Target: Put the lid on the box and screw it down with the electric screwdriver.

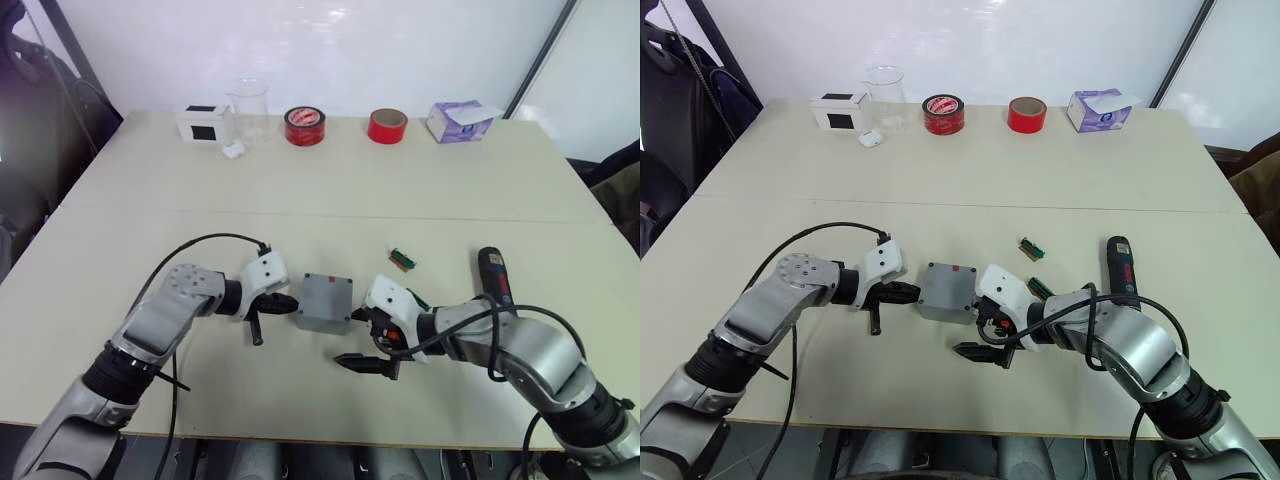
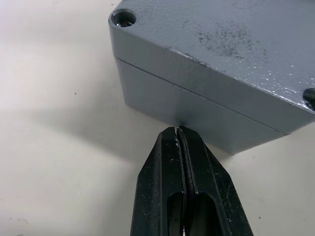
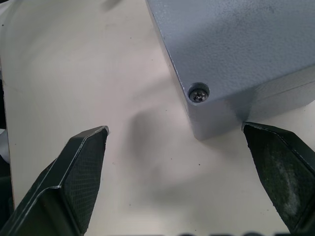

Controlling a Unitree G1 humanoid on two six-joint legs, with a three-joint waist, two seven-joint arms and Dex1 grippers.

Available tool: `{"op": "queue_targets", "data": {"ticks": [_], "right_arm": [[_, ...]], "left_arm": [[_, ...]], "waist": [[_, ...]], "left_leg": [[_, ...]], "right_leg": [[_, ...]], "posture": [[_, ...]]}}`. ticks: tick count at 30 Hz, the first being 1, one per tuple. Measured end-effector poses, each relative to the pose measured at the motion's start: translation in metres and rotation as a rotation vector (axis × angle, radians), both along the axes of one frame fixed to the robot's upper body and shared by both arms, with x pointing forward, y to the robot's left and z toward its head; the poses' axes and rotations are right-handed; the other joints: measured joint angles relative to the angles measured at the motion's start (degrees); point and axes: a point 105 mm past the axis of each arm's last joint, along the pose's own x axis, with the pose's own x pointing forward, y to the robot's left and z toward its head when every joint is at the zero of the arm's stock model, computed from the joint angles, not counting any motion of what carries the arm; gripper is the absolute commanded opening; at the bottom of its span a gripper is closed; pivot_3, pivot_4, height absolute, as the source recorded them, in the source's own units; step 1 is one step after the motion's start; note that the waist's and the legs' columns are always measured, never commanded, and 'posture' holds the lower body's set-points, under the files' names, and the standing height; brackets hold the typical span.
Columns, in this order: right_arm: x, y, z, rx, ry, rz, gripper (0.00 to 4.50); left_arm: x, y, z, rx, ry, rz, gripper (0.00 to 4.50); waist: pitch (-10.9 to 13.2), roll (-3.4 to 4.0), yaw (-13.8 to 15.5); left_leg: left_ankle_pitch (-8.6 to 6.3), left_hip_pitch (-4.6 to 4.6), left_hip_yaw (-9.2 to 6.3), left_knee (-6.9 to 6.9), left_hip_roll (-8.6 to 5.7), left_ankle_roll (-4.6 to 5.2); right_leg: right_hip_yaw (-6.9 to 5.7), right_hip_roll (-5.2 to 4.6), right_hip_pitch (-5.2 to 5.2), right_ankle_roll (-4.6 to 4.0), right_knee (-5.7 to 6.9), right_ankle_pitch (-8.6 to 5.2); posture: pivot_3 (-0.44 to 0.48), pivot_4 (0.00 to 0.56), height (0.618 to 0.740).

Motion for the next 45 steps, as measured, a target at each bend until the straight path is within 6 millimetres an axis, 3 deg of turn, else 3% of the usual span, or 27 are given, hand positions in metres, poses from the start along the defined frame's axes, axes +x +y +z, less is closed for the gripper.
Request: {"op": "queue_targets", "data": {"ticks": [6, 10, 13, 15, 18, 21, 34, 45], "right_arm": [[0.018, -0.035, 0.048, 0.135, -0.106, -0.131, 4.46], [0.044, -0.067, 0.068, 0.221, -0.179, -0.292, 4.46], [0.079, -0.092, 0.060, 0.188, -0.282, -0.444, 4.46], [0.099, -0.109, 0.039, 0.111, -0.322, -0.526, 4.02], [0.107, -0.110, 0.018, 0.058, -0.337, -0.516, 3.04], [0.113, -0.108, 0.012, 0.050, -0.354, -0.504, 1.93], [0.115, -0.096, 0.010, 0.101, -0.346, -0.465, 1.93], [0.111, -0.101, -0.003, 0.070, -0.307, -0.483, 1.93]], "left_arm": [[-0.009, 0.020, 0.019, -0.021, 0.042, -0.010, 0.00], [-0.001, 0.020, 0.058, -0.145, 0.017, 0.004, 0.00], [0.001, 0.005, 0.083, -0.255, 0.004, -0.033, 0.00], [-0.004, -0.007, 0.092, -0.290, 0.005, -0.076, 0.00], [-0.008, -0.010, 0.092, -0.293, 0.020, -0.081, 0.00], [-0.009, -0.012, 0.092, -0.293, 0.021, -0.076, 0.00], [-0.011, -0.012, 0.089, -0.282, 0.022, -0.050, 0.00], [-0.012, -0.014, 0.084, -0.268, 0.033, -0.057, 0.00]], "waist": [[0.02, -0.03, -0.02], [0.05, -0.09, 0.24], [0.04, -0.12, 0.01], [0.05, -0.08, -0.15], [0.07, -0.05, -0.44], [0.08, -0.04, -0.42], [0.08, -0.04, -0.18], [0.08, -0.04, -0.18]], "left_leg": [[0.00, 0.03, 0.00, 0.00, 0.03, 0.00], [0.00, 0.03, 0.01, 0.02, 0.00, 0.00], [0.00, 0.04, 0.08, 0.05, -0.07, 0.00], [0.01, 0.04, 0.13, 0.04, -0.08, -0.01], [0.01, 0.03, 0.10, -0.01, -0.04, -0.01], [0.02, 0.05, 0.10, -0.01, 0.00, -0.03], [0.04, 0.07, 0.08, 0.04, -0.02, -0.07], [0.04, 0.07, 0.08, 0.04, -0.02, -0.07]], "right_leg": [[-0.01, 0.00, 0.02, -0.01, 0.00, 0.00], [-0.01, -0.02, 0.07, -0.01, -0.03, 0.00], [-0.01, -0.02, 0.12, 0.01, -0.04, 0.00], [0.00, -0.01, 0.10, 0.04, -0.03, 0.01], [0.00, 0.06, -0.02, 0.08, 0.10, 0.02], [-0.01, 0.12, -0.03, 0.08, 0.21, 0.02], [0.00, 0.08, -0.01, 0.06, 0.31, 0.01], [0.00, 0.08, -0.01, 0.06, 0.31, 0.01]], "posture": [[0.000, 0.150, 0.740], [0.000, 0.150, 0.740], [0.000, 0.150, 0.740], [0.000, 0.150, 0.740], [0.000, 0.150, 0.740], [0.000, 0.150, 0.740], [0.000, 0.150, 0.740], [0.000, 0.150, 0.740]]}}
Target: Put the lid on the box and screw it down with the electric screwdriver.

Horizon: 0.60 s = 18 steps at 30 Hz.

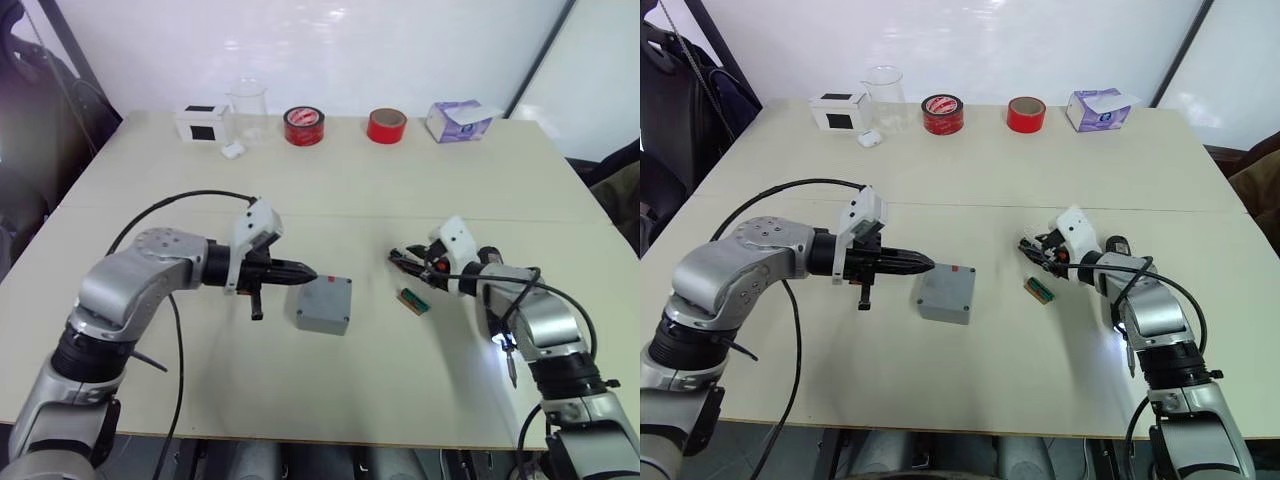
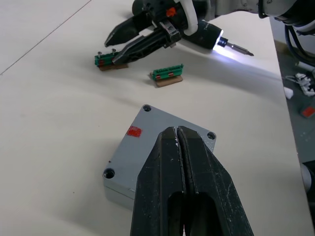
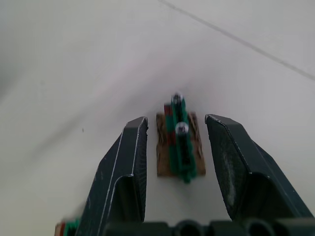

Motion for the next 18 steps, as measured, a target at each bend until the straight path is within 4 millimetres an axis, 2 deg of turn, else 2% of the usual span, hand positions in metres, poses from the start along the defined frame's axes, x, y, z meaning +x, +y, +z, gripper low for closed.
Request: {"op": "queue_targets", "data": {"ticks": [12, 13, 14, 16, 17, 18], "right_arm": [[0.0008, -0.0032, 0.0022, 0.014, -0.006, -0.017, 1.93], [0.0008, -0.0027, 0.0018, 0.017, -0.004, -0.017, 1.41], [0.0008, -0.0022, 0.0016, 0.019, -0.003, -0.017, 1.21], [0.0009, -0.0011, 0.0012, 0.022, -0.003, -0.017, 0.34], [0.0009, -0.0008, 0.0011, 0.023, -0.003, -0.016, 0.05], [0.0013, -0.0003, 0.0023, 0.025, -0.009, -0.016, 0.01]], "left_arm": [[0.0004, -0.0007, -0.0015, 0.002, -0.010, -0.005, 0.00], [0.0008, -0.0004, -0.0023, 0.003, -0.010, -0.003, 0.00], [0.0012, 0.0001, -0.0030, 0.004, -0.009, -0.001, 0.00], [0.0015, 0.0009, -0.0059, 0.010, -0.004, 0.002, 0.00], [0.0017, 0.0010, -0.0064, 0.011, -0.003, 0.002, 0.00], [0.0018, 0.0013, -0.0071, 0.012, -0.005, 0.002, 0.00]], "waist": [[0.00, 0.00, 0.01], [0.00, 0.00, 0.01], [0.00, 0.00, 0.01], [0.00, 0.00, 0.01], [0.00, 0.00, 0.02], [0.00, 0.00, 0.02]], "left_leg": [[0.00, 0.00, 0.00, 0.00, 0.00, 0.00], [0.00, 0.00, 0.00, 0.00, 0.00, 0.00], [0.00, 0.00, 0.00, 0.00, 0.00, 0.00], [0.00, 0.00, 0.00, 0.00, 0.00, 0.00], [0.00, 0.00, 0.01, 0.00, 0.00, 0.00], [0.00, 0.01, 0.00, 0.00, 0.00, 0.00]], "right_leg": [[0.00, 0.00, 0.00, 0.00, 0.00, 0.00], [0.00, 0.00, 0.00, 0.00, 0.00, 0.00], [0.00, 0.00, 0.00, 0.00, 0.00, 0.00], [0.00, 0.00, 0.00, 0.00, 0.00, 0.00], [0.00, 0.00, 0.00, 0.00, 0.00, 0.00], [0.00, 0.00, 0.00, 0.00, 0.00, 0.00]], "posture": [[0.000, 0.150, 0.740], [0.000, 0.150, 0.740], [0.000, 0.150, 0.740], [0.000, 0.150, 0.740], [0.000, 0.150, 0.740], [0.000, 0.150, 0.740]]}}
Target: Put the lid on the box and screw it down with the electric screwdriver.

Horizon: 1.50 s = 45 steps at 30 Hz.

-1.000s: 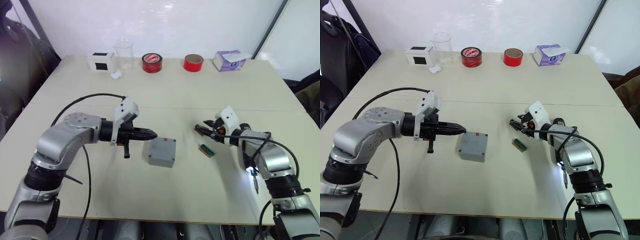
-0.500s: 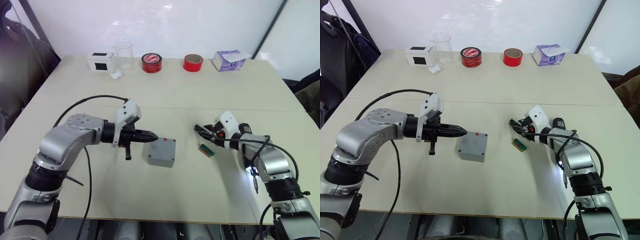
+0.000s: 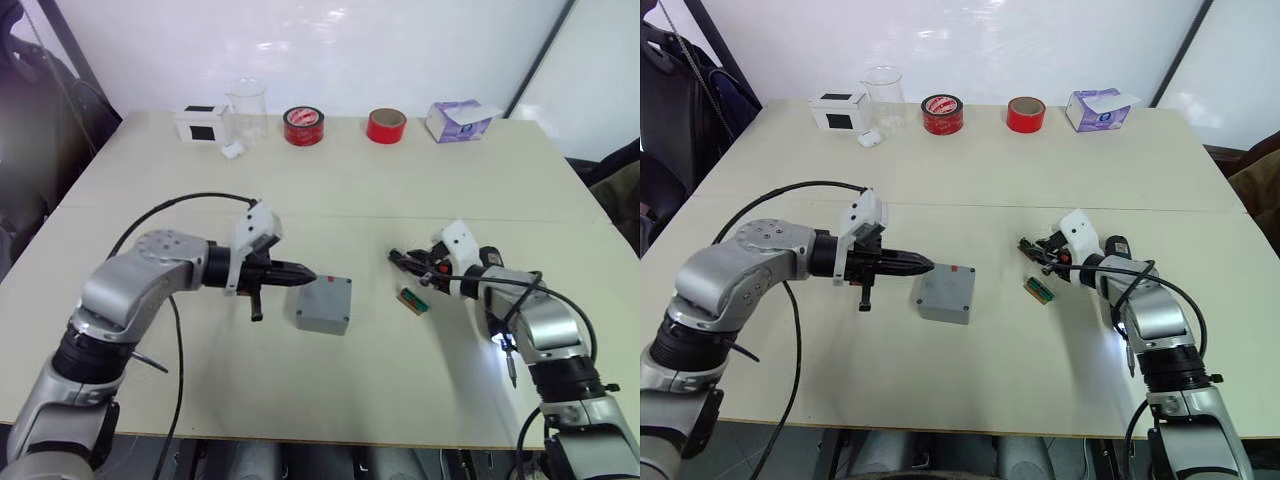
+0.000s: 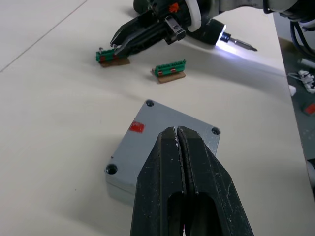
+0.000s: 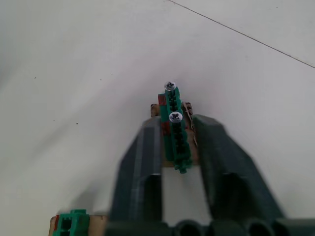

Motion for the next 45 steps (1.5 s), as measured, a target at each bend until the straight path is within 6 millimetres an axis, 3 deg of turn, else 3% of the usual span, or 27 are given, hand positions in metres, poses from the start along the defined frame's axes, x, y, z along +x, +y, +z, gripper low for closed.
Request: {"op": "queue_targets", "data": {"ticks": [14, 22, 26, 29, 34, 37, 45], "right_arm": [[0.000, -0.003, 0.003, 0.006, -0.005, -0.014, 0.01], [-0.009, 0.003, 0.034, 0.039, -0.115, 0.023, 0.01], [-0.023, 0.021, 0.048, 0.070, -0.133, 0.101, 0.01], [-0.046, 0.052, 0.060, 0.124, -0.139, 0.220, 0.01], [-0.066, 0.085, 0.053, 0.178, -0.092, 0.312, 0.01], [-0.071, 0.093, 0.045, 0.192, -0.064, 0.323, 0.01], [-0.071, 0.091, 0.032, 0.176, -0.023, 0.304, 0.01]], "left_arm": [[0.000, 0.003, -0.011, 0.015, 0.016, 0.003, 0.00], [0.002, 0.007, -0.015, 0.009, 0.034, 0.002, 0.00], [0.003, 0.015, -0.018, 0.025, 0.044, 0.015, 0.00], [0.002, 0.025, -0.020, 0.039, 0.060, 0.030, 0.00], [-0.001, 0.032, -0.020, 0.038, 0.076, 0.037, 0.00], [-0.001, 0.033, -0.022, 0.033, 0.085, 0.045, 0.00], [0.002, 0.031, -0.023, 0.027, 0.078, 0.066, 0.00]], "waist": [[0.00, 0.00, 0.02], [0.00, 0.00, 0.02], [0.00, 0.00, 0.01], [0.00, 0.00, -0.06], [0.00, 0.00, 0.19], [0.00, 0.00, 0.19], [0.00, 0.00, 0.05]], "left_leg": [[0.00, 0.00, 0.00, 0.00, 0.00, 0.00], [0.00, 0.00, 0.00, 0.00, 0.00, 0.00], [0.00, 0.00, -0.03, 0.00, 0.02, 0.00], [0.00, 0.02, -0.08, 0.00, 0.05, 0.00], [0.00, 0.02, -0.06, 0.00, 0.02, 0.00], [0.00, 0.01, -0.06, 0.04, 0.00, 0.00], [0.00, 0.02, -0.05, 0.04, 0.00, 0.00]], "right_leg": [[0.00, 0.00, 0.00, 0.00, 0.01, 0.00], [0.00, 0.00, 0.00, 0.00, 0.02, 0.00], [0.00, 0.00, -0.01, 0.00, 0.02, 0.00], [0.00, 0.01, -0.01, -0.01, 0.04, -0.01], [-0.01, -0.04, -0.01, -0.08, 0.07, -0.05], [0.00, -0.09, 0.00, -0.11, 0.06, -0.06], [0.00, -0.04, 0.00, -0.09, 0.10, -0.05]], "posture": [[0.000, 0.150, 0.740], [0.000, 0.150, 0.740], [0.000, 0.150, 0.740], [0.000, 0.150, 0.740], [0.000, 0.150, 0.740], [0.000, 0.150, 0.740], [0.000, 0.150, 0.740]]}}
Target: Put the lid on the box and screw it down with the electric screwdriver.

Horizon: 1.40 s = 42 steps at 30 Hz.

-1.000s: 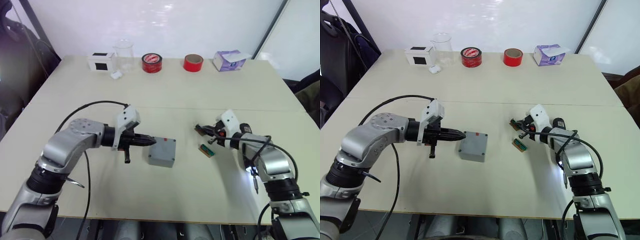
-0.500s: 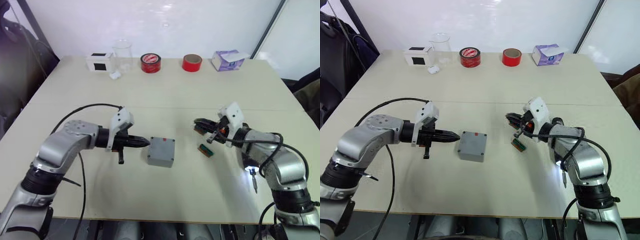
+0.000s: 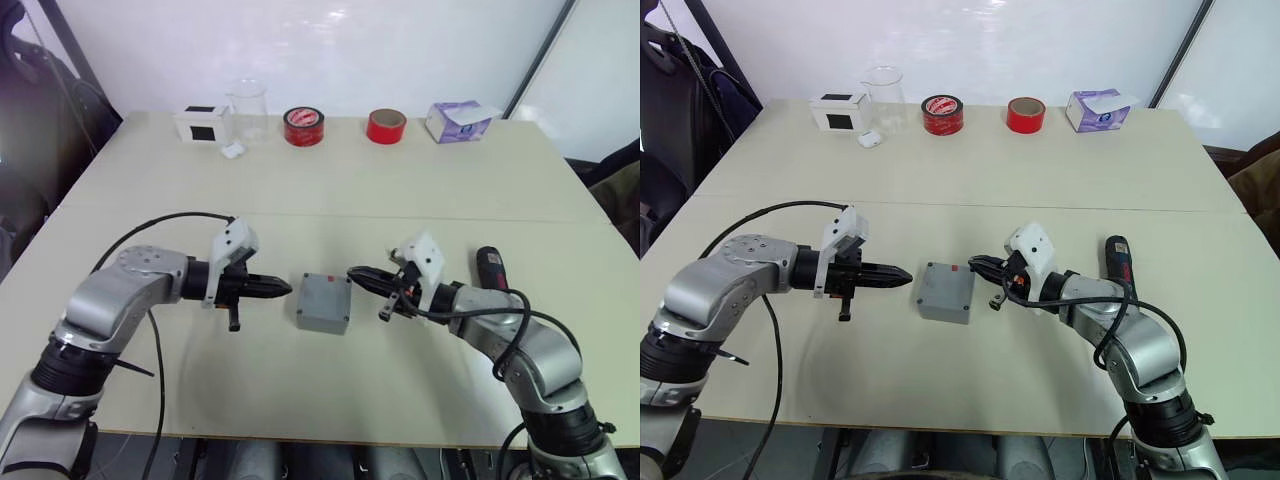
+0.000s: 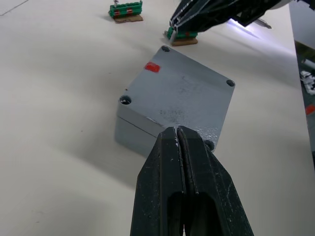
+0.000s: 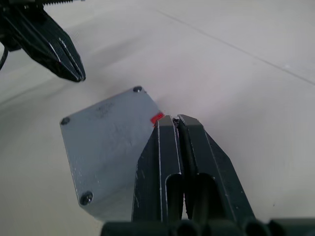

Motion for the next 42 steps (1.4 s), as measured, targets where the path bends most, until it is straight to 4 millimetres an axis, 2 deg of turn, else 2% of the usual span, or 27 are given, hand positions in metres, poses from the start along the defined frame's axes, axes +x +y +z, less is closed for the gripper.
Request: {"op": "queue_targets", "data": {"ticks": [34, 35, 42], "right_arm": [[0.005, -0.002, -0.012, -0.035, 0.005, -0.018, 0.01], [0.005, -0.001, -0.013, -0.037, 0.008, -0.016, 0.58], [0.005, -0.006, -0.014, -0.061, 0.014, -0.021, 3.32]], "left_arm": [[0.002, -0.004, 0.002, 0.009, -0.001, 0.008, 0.00], [0.002, -0.005, 0.002, 0.006, -0.001, 0.006, 0.00], [0.001, -0.011, 0.003, -0.019, 0.000, -0.006, 0.00]], "waist": [[0.00, -0.01, 0.03], [0.00, -0.01, 0.04], [0.00, -0.01, 0.05]], "left_leg": [[0.00, 0.01, 0.00, 0.00, 0.00, 0.00], [0.00, 0.01, 0.00, 0.00, 0.00, 0.00], [0.00, 0.01, 0.00, 0.00, 0.00, 0.00]], "right_leg": [[0.00, 0.00, 0.00, 0.00, 0.02, 0.00], [0.00, 0.00, 0.00, 0.00, 0.02, 0.00], [0.00, 0.00, 0.00, 0.00, 0.01, 0.00]], "posture": [[0.000, 0.150, 0.740], [0.000, 0.150, 0.740], [0.000, 0.150, 0.740]]}}
